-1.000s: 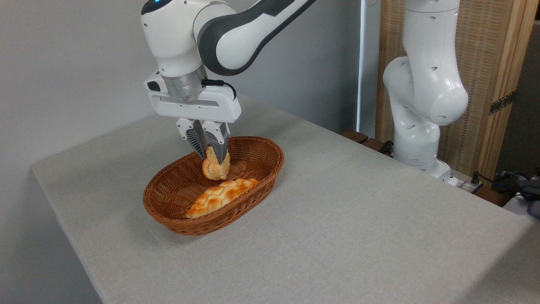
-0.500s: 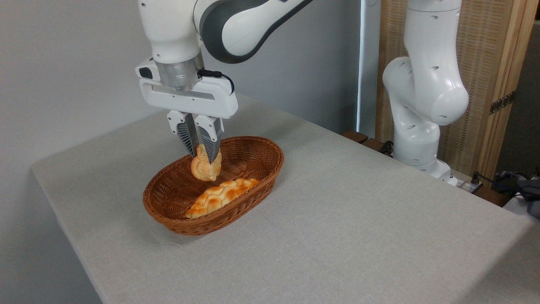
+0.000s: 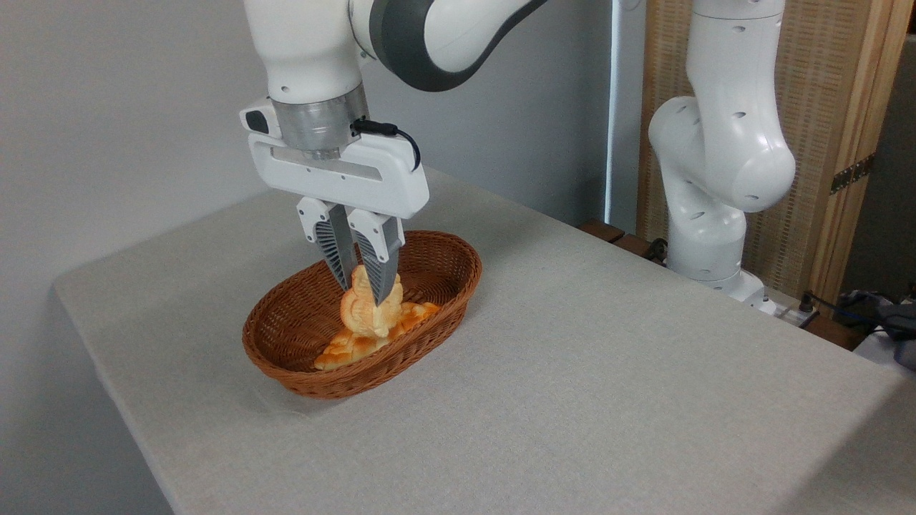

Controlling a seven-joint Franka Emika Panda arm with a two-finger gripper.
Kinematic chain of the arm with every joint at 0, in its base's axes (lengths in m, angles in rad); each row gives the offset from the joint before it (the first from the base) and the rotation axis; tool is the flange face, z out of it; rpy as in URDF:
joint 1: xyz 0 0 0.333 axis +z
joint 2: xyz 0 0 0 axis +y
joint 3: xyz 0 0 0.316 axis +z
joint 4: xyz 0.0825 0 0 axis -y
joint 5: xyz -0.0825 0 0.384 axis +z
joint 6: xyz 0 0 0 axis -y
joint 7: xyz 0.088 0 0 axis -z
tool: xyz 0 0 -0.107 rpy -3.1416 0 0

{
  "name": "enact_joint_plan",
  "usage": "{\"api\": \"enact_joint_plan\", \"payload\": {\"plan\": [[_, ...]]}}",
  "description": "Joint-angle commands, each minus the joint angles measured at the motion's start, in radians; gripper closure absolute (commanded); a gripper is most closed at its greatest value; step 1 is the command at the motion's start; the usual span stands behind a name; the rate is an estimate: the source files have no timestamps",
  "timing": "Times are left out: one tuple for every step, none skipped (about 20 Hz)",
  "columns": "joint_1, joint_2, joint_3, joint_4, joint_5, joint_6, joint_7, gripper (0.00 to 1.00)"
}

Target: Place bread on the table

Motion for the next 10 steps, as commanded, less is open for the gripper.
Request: {"api": "enact_joint_plan", "payload": {"plan": [[-0.007,-0.003,0.032,0.013,0.051,-0.022,0.083,0.60],[-0.007,-0.003,0.032,0.013,0.060,-0.022,0.105,0.60],[-0.004,-0.003,0.034,0.013,0.066,-0.022,0.122,0.60],[0.002,-0.002,0.035,0.013,0.067,-0.022,0.137,0.60],[0.008,-0.002,0.040,0.013,0.069,-0.022,0.163,0.60],[0.008,0.001,0.047,0.013,0.078,-0.022,0.189,0.60],[0.008,0.004,0.054,0.011,0.092,-0.022,0.206,0.60],[0.008,0.009,0.054,0.011,0.107,-0.022,0.215,0.60],[0.011,0.012,0.055,0.008,0.121,-0.022,0.229,0.60],[0.019,0.018,0.055,0.008,0.130,-0.021,0.250,0.60]]}}
